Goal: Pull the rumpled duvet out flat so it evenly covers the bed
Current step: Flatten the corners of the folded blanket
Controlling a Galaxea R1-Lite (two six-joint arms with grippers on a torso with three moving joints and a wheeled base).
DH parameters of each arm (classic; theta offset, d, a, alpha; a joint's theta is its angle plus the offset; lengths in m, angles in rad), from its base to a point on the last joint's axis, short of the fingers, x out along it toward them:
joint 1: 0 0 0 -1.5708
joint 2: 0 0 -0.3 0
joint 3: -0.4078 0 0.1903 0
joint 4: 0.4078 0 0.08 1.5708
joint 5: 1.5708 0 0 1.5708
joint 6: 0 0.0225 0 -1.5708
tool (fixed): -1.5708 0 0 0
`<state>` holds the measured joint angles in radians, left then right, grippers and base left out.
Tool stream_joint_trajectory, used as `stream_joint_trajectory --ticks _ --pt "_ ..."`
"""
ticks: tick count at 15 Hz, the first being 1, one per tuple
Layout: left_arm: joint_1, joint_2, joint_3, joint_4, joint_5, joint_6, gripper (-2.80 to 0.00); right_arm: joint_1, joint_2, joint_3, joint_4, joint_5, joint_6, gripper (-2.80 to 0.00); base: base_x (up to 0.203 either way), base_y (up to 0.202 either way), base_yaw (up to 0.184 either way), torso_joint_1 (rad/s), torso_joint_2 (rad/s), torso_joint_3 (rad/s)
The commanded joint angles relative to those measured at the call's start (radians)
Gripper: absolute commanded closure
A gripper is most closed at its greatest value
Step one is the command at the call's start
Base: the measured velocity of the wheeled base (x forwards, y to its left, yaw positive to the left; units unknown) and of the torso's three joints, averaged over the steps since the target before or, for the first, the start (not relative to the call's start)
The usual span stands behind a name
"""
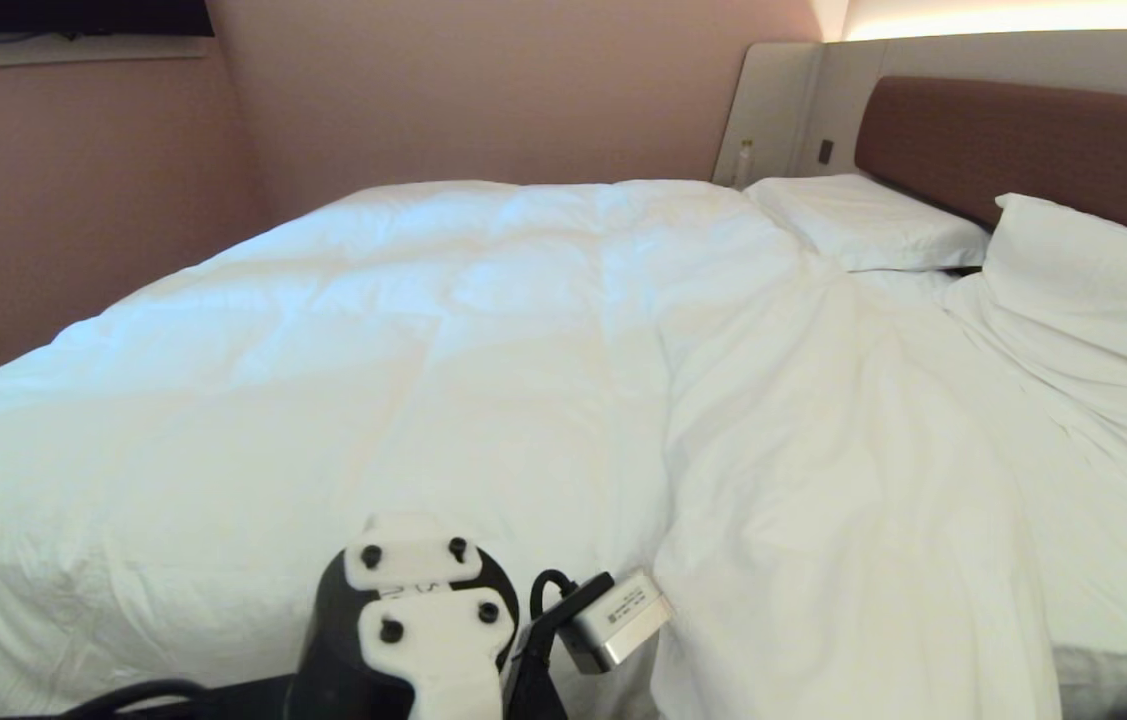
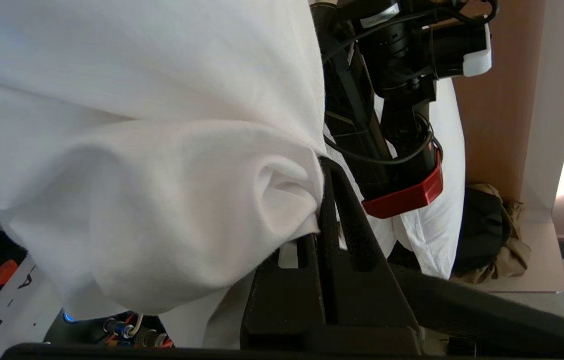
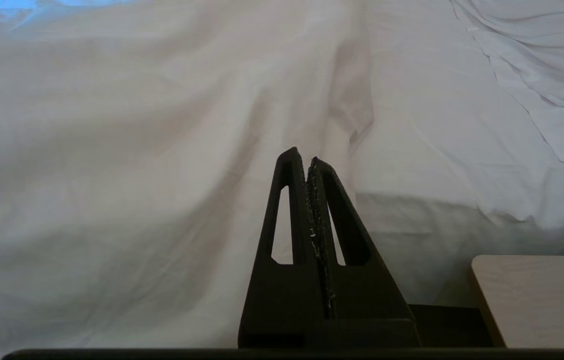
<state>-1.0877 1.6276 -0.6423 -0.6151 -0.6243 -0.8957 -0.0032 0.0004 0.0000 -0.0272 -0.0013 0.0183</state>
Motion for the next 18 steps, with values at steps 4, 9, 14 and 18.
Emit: stream_joint_trajectory --ticks 4,9,14,18 --pt "0.0 0.03 -0.05 -0.003 -0.024 -0.006 0.0 0.0 0.0 0.0 0.0 0.0 0.0 0.0 0.0 0.0 0.0 0.0 0.0 0.0" --pt "-0.014 0.054 -0.056 -0.003 -0.038 -0.006 0.0 0.0 0.0 0.0 0.0 0.0 0.001 0.0 0.0 0.0 0.0 0.0 0.0 0.0" --pt "-0.014 0.052 -0.05 -0.006 -0.035 -0.006 0.0 0.0 0.0 0.0 0.0 0.0 0.0 0.0 0.0 0.0 0.0 0.0 0.0 0.0" --pt "-0.012 0.046 -0.045 -0.006 -0.028 -0.009 0.0 0.0 0.0 0.0 0.0 0.0 0.002 0.0 0.0 0.0 0.0 0.0 0.0 0.0"
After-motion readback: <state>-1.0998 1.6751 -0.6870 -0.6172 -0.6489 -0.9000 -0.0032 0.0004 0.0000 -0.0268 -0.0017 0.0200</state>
